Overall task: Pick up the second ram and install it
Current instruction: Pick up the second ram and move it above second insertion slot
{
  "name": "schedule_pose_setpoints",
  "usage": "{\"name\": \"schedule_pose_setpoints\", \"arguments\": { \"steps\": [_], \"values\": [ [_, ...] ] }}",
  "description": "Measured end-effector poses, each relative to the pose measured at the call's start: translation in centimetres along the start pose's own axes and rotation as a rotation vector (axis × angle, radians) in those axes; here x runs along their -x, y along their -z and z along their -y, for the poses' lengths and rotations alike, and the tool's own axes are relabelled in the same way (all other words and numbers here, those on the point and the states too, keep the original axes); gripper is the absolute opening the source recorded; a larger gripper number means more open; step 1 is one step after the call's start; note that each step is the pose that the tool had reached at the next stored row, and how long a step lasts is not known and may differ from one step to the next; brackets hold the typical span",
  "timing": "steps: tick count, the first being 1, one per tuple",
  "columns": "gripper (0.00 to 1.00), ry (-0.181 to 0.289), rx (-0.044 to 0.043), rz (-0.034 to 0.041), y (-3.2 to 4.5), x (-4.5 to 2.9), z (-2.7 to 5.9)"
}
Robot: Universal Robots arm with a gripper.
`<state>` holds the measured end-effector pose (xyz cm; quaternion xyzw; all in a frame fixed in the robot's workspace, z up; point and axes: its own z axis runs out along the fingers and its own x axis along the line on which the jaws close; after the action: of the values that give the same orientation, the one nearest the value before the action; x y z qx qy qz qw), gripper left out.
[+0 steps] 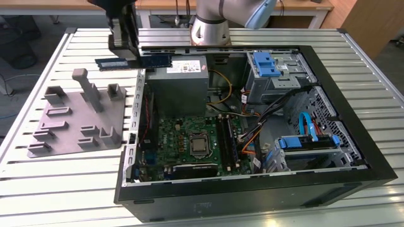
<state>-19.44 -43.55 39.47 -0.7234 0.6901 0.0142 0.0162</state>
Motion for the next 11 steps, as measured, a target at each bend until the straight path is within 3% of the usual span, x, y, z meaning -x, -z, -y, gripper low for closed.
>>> {"name": "schedule_pose_setpoints", "arguments": {
  "steps": [11],
  "values": [
    [0.14, 0.0, 0.0002, -0.0001, -1.99, -0.32, 4.32]
  ]
}}
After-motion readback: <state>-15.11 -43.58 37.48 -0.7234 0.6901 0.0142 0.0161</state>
